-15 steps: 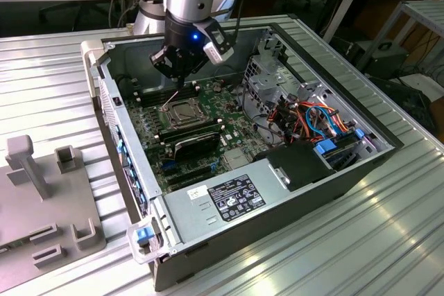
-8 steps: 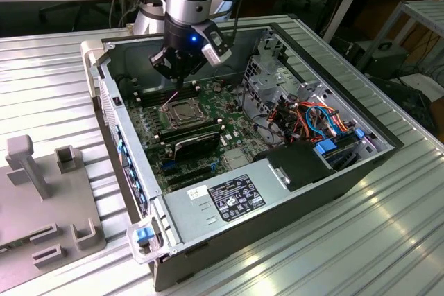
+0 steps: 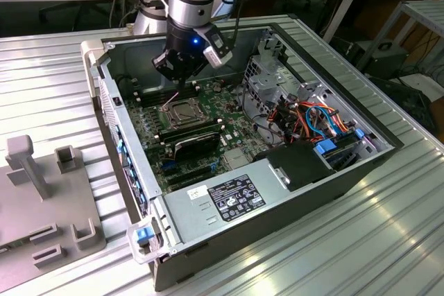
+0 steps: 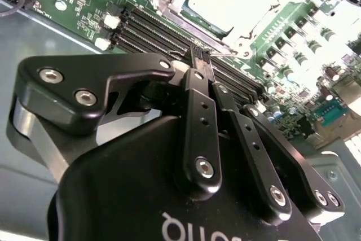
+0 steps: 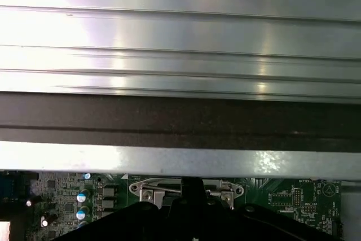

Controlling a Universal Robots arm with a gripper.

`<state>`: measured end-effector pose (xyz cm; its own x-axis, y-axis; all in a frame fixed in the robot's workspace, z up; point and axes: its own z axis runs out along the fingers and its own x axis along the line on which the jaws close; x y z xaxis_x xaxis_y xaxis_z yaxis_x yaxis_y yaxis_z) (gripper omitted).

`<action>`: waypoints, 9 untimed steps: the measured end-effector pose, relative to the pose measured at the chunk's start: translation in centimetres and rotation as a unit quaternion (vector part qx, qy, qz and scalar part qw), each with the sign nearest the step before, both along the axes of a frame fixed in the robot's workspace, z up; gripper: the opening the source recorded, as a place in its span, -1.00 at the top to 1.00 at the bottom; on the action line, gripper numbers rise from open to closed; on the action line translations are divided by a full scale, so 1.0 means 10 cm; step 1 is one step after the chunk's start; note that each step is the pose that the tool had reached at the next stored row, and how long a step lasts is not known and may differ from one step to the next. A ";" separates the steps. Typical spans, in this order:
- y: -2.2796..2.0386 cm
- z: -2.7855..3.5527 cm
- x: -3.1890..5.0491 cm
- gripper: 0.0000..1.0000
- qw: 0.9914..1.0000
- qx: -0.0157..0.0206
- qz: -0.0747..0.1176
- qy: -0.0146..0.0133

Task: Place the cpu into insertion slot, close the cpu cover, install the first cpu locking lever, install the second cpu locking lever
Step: 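Install the first cpu locking lever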

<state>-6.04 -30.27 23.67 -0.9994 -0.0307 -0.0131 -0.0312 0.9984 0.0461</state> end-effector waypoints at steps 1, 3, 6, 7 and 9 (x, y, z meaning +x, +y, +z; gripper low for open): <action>0.001 -0.018 0.008 0.79 1.000 0.000 0.000 0.000; 0.002 -0.050 0.019 0.79 1.000 0.000 0.000 0.000; 0.006 -0.124 0.048 0.79 1.000 0.000 0.000 0.000; 0.007 -0.150 0.070 0.79 1.000 0.000 0.000 0.000; 0.008 -0.176 0.093 0.79 1.000 0.000 0.000 0.000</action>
